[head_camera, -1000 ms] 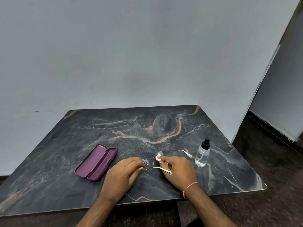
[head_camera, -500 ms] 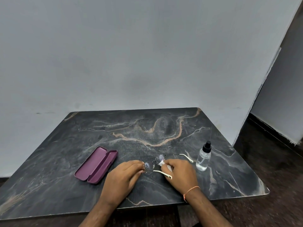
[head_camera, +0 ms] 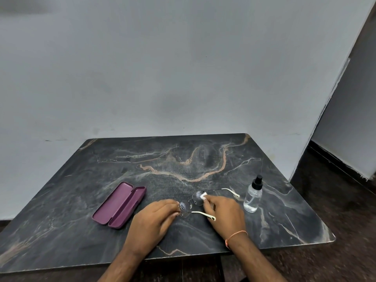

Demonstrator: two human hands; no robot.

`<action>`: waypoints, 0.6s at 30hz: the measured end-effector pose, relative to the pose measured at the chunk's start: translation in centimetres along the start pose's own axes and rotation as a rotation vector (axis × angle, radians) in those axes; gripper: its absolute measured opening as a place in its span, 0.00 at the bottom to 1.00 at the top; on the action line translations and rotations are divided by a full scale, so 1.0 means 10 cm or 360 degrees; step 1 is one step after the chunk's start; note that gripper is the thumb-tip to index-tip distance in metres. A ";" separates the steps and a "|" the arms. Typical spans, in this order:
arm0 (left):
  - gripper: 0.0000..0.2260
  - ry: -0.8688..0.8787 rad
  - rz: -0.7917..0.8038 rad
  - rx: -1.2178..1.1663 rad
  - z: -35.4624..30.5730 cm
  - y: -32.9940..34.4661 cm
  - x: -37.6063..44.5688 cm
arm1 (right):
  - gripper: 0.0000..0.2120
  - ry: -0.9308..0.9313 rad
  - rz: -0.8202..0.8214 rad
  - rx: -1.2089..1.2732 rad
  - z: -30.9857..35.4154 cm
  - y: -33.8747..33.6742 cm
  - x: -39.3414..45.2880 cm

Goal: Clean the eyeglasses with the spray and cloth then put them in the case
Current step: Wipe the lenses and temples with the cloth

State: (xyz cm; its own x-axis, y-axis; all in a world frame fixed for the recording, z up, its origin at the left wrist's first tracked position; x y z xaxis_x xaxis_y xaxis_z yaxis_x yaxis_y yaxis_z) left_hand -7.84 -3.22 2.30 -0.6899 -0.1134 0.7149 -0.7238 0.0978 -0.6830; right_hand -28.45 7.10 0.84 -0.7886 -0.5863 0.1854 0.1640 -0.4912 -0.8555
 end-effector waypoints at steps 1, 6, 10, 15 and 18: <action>0.08 0.0003 0.0003 0.0000 0.00 -0.01 0.00 | 0.16 -0.0017 0.0011 -0.0002 0.01 0.01 0.00; 0.10 0.0012 -0.0001 -0.0008 0.00 0.00 -0.01 | 0.14 -0.0038 0.0098 0.0122 0.03 0.01 -0.05; 0.10 0.0001 0.0006 -0.0012 0.03 0.03 -0.03 | 0.14 -0.0054 0.0097 0.0204 0.04 0.00 -0.06; 0.09 0.0012 0.0009 -0.0028 0.04 0.05 -0.02 | 0.15 -0.0020 0.0013 0.0125 0.00 0.02 0.00; 0.09 0.0011 0.0015 -0.0029 0.04 0.05 -0.03 | 0.13 -0.0046 0.0090 0.0225 0.02 0.03 -0.04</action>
State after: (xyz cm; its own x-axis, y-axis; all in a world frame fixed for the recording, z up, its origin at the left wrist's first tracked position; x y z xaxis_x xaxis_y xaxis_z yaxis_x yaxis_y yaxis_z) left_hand -8.01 -3.54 1.71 -0.6967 -0.1055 0.7096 -0.7173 0.1168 -0.6869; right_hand -27.98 7.05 0.58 -0.7588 -0.6327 0.1545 0.2909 -0.5414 -0.7888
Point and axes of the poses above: each hand's wrist, its own x-axis towards the middle knuckle, its own y-axis out of the palm, z = x × y, the point moved 10 cm from there along x, towards the middle knuckle, and after that the axes turned 14 degrees about y, right-handed, at the moved point
